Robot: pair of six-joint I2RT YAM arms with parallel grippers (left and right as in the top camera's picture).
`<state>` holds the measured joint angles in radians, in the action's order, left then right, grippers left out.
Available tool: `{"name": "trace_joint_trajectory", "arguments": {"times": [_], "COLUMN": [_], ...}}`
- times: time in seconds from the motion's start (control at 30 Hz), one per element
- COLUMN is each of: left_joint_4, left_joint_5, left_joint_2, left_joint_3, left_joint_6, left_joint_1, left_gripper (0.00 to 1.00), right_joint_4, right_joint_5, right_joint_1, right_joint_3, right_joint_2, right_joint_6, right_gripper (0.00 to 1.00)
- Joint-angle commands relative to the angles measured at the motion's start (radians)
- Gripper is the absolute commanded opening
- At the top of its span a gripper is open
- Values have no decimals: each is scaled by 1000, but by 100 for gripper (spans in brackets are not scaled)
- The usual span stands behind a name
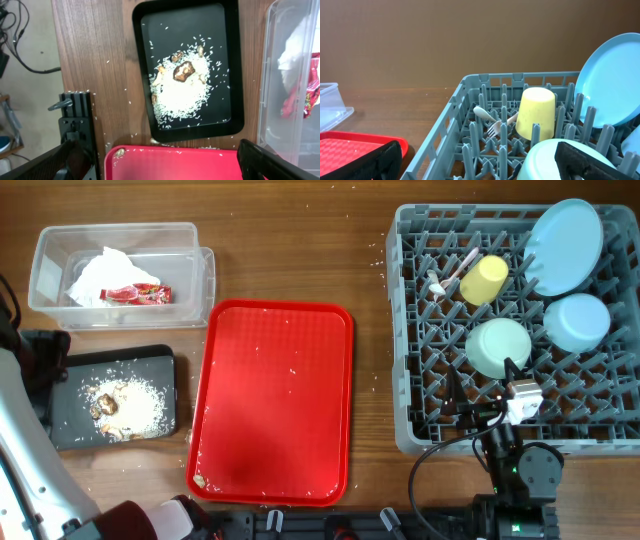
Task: Sort waste into correct bins and load items into the dishwasher rack
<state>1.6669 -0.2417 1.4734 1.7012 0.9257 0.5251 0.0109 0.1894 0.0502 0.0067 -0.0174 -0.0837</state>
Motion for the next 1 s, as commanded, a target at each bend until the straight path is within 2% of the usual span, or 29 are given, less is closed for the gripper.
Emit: {"name": "trace_joint_trajectory", "arguments": {"times": [0.0,0.07,0.17,0.23,0.3,0.47,0.57,0.6,0.7,0.77,0.83,0.9,0.97], "left_joint_4": [3,-71,-292,-475,-697,-1013,-1198,-1291,-1287,-1156,-1098,-1108,-1185], "left_joint_5": [2,-25,-42,-40,-31,64,215,185,131,132,131,132,154], "left_joint_2": [-124,-218,-407,-549,-722,-983,-1020,-1027,-1100,-1194,-1275,-1313,-1339], "left_joint_3": [-67,-171,-419,-616,-847,-1192,-1293,-1341,-1396,-1404,-1404,-1410,-1441], "left_joint_6": [-5,-5,-40,-103,-108,-113,-236,-238,-238,-238,-251,-333,-461], "left_joint_1": [-46,-108,-239,-337,-415,-476,-481,-497,-501,-501,-501,-501,-501], "left_gripper": [100,100,100,100,100,100,100,100,100,100,100,100,100], "right_joint_4": [2,2,2,2,2,2,2,2,2,2,2,2,2], "right_joint_5": [-14,-14,-14,-14,-14,-14,-14,-14,-14,-14,-14,-14,-14], "right_joint_1": [-4,-4,-4,-4,-4,-4,-4,-4,-4,-4,-4,-4,-4], "right_joint_3": [-2,-2,-2,-2,-2,-2,-2,-2,-2,-2,-2,-2,-2], "right_joint_2": [14,14,14,14,14,14,14,14,14,14,14,14,14], "right_joint_6": [13,13,13,13,13,13,13,13,13,13,13,13,13], "right_gripper": [100,100,100,100,100,100,100,100,100,100,100,100,100]}}
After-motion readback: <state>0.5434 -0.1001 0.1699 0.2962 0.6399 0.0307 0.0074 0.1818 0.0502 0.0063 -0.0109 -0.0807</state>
